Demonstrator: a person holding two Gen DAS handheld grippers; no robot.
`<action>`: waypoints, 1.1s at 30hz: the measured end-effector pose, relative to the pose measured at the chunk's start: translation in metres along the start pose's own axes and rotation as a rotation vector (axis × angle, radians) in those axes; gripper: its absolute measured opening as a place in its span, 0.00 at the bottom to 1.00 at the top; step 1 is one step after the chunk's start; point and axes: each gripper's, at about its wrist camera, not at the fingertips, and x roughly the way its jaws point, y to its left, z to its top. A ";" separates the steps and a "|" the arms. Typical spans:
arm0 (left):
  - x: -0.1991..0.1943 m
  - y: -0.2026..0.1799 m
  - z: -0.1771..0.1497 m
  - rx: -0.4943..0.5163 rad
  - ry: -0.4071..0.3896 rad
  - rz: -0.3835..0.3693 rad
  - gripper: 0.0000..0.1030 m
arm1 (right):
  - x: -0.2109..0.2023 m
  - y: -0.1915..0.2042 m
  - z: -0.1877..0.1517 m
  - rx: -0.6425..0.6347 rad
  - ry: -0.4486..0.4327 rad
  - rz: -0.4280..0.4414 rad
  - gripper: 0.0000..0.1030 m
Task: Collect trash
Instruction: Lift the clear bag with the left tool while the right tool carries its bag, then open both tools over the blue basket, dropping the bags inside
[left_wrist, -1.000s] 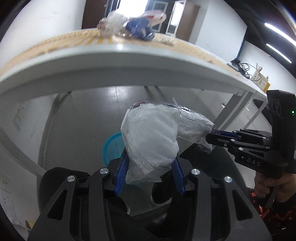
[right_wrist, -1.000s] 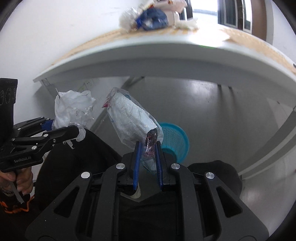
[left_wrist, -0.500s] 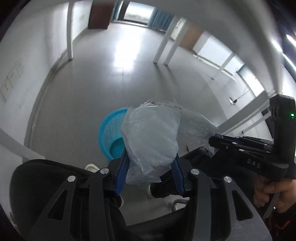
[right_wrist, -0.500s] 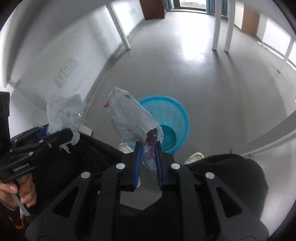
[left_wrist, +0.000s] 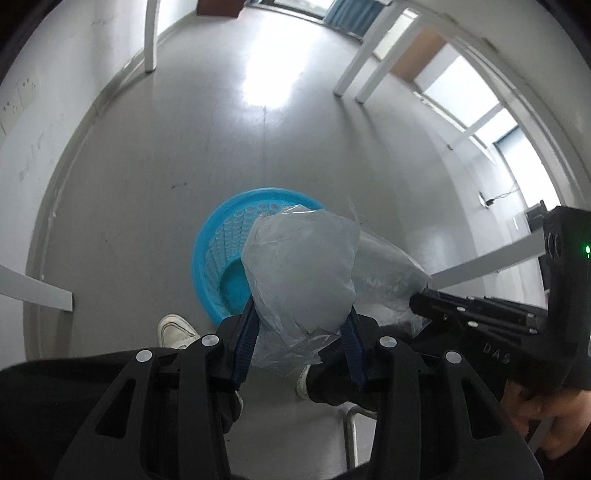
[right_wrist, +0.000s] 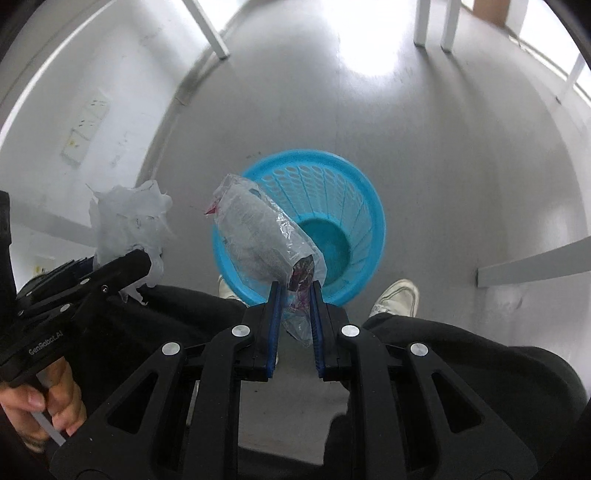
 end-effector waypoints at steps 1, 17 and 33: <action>0.005 0.002 0.002 -0.007 0.009 0.005 0.40 | 0.007 0.000 0.003 0.006 0.009 0.000 0.14; 0.086 0.022 0.038 -0.130 0.175 0.016 0.40 | 0.088 -0.023 0.038 0.109 0.151 -0.027 0.14; 0.084 0.037 0.048 -0.221 0.140 -0.001 0.59 | 0.079 -0.021 0.042 0.100 0.085 -0.015 0.36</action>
